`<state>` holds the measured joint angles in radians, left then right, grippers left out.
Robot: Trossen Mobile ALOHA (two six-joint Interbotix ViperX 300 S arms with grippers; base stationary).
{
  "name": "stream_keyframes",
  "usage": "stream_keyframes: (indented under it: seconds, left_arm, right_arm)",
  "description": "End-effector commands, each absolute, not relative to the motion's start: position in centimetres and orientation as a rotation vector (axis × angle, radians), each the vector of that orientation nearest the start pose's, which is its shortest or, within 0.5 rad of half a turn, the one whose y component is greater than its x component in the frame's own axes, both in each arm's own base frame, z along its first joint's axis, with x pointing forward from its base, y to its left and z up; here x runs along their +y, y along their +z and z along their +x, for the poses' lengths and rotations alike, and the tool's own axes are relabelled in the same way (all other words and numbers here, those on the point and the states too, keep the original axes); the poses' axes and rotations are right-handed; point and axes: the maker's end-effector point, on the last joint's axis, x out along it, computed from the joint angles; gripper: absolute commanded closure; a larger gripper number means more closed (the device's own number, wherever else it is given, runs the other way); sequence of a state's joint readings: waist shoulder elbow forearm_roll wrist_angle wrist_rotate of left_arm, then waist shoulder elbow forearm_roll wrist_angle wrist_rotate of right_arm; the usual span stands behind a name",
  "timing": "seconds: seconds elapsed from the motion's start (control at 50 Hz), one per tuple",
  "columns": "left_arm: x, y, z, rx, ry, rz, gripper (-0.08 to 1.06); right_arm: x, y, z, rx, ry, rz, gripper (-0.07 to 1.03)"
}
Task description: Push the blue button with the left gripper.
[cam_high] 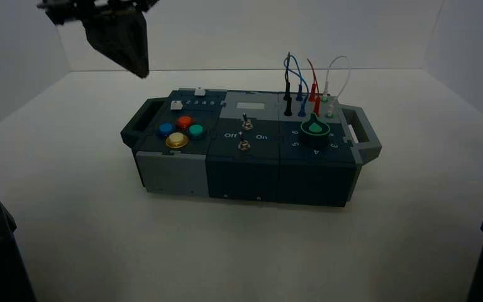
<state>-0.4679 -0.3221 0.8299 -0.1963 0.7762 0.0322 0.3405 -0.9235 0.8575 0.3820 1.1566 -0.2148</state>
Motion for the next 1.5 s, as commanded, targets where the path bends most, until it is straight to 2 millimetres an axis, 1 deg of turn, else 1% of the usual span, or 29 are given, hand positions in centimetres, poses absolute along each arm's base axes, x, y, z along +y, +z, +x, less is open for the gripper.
stream_keyframes:
  seconds: [0.02,0.14,0.46,0.8,0.96,1.24,1.36,1.5]
  left_arm:
    - [-15.1,11.5,23.6,1.300,-0.457,0.117,1.01]
    - [-15.2,10.5,23.5,1.331,-0.454,0.123,1.01]
    - [-15.4,8.0,24.1,1.362,-0.431,0.115,1.01]
    - [-16.5,6.5,24.2,1.374,-0.438,0.105,1.01]
    - [-16.4,5.4,24.1,1.399,-0.428,0.107,1.01]
    - [-16.2,3.4,23.9,1.444,-0.410,0.118,1.01]
    - [-16.2,3.2,24.0,1.454,-0.409,0.123,1.01]
    - [-16.6,4.3,24.3,1.444,-0.422,0.120,1.01]
  right_arm:
    - [11.9,24.2,15.1,1.028,0.664,-0.048,0.98]
    - [11.9,24.3,15.1,1.028,0.665,-0.047,0.98]
    - [11.9,24.3,15.1,1.027,0.665,-0.047,0.98]
    - [11.9,24.3,15.2,1.024,0.664,-0.047,0.98]
    - [11.9,24.4,15.2,1.022,0.664,-0.046,0.98]
    - [12.0,25.0,15.3,1.002,0.669,-0.046,0.98]
    - [12.0,25.0,15.4,1.001,0.665,-0.046,0.98]
    - [12.0,24.8,15.4,1.007,0.664,-0.045,0.98]
